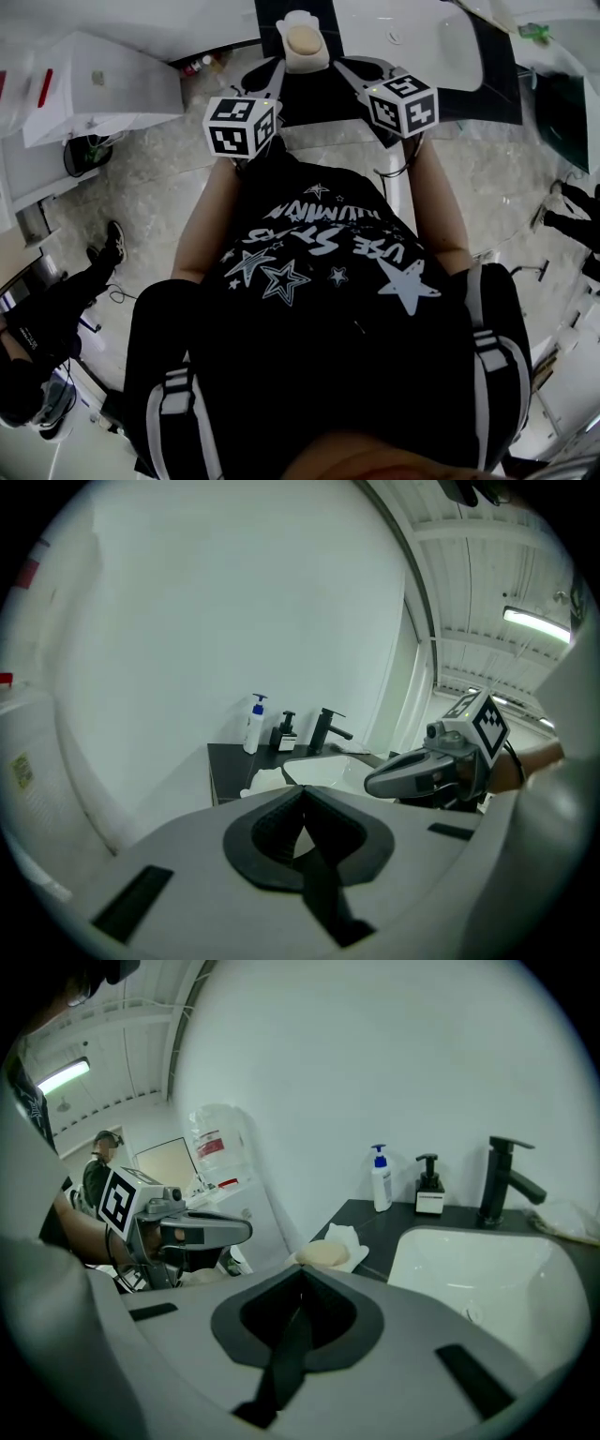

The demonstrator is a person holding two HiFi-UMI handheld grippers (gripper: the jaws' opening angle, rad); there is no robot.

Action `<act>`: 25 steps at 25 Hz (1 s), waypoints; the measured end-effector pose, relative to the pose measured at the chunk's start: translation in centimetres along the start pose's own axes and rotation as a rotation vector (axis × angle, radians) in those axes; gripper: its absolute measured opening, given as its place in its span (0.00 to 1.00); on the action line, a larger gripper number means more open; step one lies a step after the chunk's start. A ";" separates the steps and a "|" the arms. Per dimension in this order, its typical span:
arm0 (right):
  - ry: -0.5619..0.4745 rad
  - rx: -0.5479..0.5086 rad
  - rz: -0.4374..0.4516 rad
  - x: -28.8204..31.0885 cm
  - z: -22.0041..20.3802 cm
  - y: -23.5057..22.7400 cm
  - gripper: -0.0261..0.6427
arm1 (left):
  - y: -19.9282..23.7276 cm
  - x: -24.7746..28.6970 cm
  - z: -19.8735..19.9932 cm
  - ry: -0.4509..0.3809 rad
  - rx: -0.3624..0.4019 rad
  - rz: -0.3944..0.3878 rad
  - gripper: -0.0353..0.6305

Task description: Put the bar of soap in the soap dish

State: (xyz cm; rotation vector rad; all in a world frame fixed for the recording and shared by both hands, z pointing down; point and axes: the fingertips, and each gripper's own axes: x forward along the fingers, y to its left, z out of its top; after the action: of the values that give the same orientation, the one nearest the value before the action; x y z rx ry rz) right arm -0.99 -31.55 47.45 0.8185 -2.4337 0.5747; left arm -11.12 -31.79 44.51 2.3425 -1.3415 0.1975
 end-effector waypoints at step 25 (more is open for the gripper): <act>-0.148 -0.076 0.184 -16.9 -9.1 8.1 0.05 | -19.7 -11.6 -3.6 -0.199 0.029 0.122 0.07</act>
State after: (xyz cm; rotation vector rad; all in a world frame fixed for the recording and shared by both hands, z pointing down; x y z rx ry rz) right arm 8.45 -13.51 42.99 0.6305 -2.6680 0.5009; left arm -0.11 -12.40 38.10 2.3571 -1.5871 0.0200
